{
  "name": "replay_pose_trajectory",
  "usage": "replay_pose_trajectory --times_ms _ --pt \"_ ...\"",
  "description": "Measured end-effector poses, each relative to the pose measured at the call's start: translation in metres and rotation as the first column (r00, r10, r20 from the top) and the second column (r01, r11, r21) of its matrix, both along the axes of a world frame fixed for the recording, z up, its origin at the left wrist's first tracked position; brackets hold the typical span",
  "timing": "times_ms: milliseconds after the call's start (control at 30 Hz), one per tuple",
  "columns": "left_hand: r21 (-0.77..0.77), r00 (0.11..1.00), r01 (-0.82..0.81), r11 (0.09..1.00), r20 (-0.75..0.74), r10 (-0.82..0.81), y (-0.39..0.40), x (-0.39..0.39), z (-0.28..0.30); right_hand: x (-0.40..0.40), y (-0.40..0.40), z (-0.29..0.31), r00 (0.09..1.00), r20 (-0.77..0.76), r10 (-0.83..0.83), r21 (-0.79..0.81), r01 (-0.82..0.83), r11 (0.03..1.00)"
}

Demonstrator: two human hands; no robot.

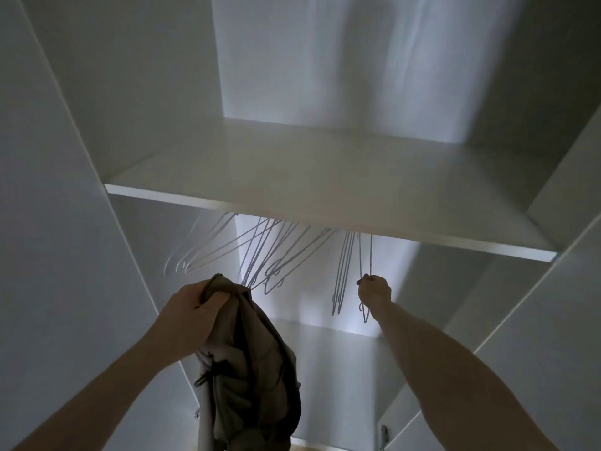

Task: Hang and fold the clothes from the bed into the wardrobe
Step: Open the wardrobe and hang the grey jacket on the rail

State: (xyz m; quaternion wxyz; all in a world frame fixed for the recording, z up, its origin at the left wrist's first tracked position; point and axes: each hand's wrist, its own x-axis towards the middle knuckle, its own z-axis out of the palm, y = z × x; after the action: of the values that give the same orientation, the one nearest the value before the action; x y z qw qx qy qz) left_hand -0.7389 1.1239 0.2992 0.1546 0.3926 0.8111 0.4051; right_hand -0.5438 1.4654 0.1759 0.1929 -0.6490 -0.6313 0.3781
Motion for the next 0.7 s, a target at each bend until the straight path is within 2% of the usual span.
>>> replay_pose_trajectory --times_ms 133,267,400,500,700 --pt "-0.01 1.0 -0.011 1.0 0.013 0.011 0.005 0.0 0.002 0.003 -0.01 0.006 0.972 -0.168 -0.165 0.147 0.191 0.971" --pt "0.005 0.998 -0.005 1.0 0.058 0.005 0.008 0.0 0.002 0.02 -0.021 0.007 0.936 -0.289 -0.202 0.165 0.256 0.952" --pt "0.061 0.995 0.029 0.998 0.09 -0.035 0.004 0.0 0.003 0.05 -0.051 0.007 0.931 -0.307 -0.198 0.185 0.262 0.947" --pt "0.051 0.995 0.049 0.998 0.086 -0.053 -0.005 -0.007 -0.001 0.071 -0.103 0.002 0.914 -0.342 -0.219 0.165 0.288 0.943" --pt "0.04 0.986 0.158 0.987 0.047 -0.16 -0.027 -0.025 -0.016 0.114 -0.234 -0.007 0.934 -0.258 -0.245 0.135 0.286 0.949"
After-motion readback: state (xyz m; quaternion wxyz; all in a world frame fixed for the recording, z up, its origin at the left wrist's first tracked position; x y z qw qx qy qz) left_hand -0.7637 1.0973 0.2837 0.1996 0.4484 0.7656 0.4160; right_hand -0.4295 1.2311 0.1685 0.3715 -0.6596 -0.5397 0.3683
